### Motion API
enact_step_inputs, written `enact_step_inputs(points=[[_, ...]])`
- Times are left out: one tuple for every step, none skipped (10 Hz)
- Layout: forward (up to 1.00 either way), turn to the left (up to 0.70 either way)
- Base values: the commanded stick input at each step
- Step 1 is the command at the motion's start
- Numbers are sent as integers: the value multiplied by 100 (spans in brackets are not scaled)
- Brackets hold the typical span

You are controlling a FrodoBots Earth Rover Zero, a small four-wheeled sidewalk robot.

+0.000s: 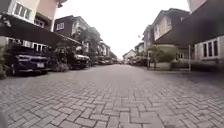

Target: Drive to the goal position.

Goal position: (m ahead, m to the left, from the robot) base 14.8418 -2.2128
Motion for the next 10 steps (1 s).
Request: enact_step_inputs(points=[[70,0],[70,0],[70,0],[70,0],[70,-18],[70,-34],[70,-9],[70,0],[70,0],[70,0]])
